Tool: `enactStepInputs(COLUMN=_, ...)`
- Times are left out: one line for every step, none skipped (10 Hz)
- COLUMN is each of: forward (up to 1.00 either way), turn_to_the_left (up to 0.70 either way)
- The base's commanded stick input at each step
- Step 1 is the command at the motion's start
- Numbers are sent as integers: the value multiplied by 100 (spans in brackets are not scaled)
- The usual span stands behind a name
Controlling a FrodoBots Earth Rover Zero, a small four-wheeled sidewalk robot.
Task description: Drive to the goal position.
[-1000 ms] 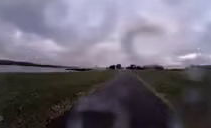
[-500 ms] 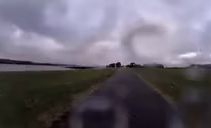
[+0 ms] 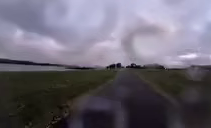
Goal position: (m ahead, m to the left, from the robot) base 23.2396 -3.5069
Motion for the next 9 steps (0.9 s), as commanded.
enactStepInputs(forward=70, turn_to_the_left=-14)
enactStepInputs(forward=70, turn_to_the_left=-14)
enactStepInputs(forward=70, turn_to_the_left=-14)
enactStepInputs(forward=70, turn_to_the_left=-14)
enactStepInputs(forward=70, turn_to_the_left=-14)
enactStepInputs(forward=70, turn_to_the_left=-14)
enactStepInputs(forward=70, turn_to_the_left=-13)
enactStepInputs(forward=70, turn_to_the_left=-10)
enactStepInputs(forward=70, turn_to_the_left=0)
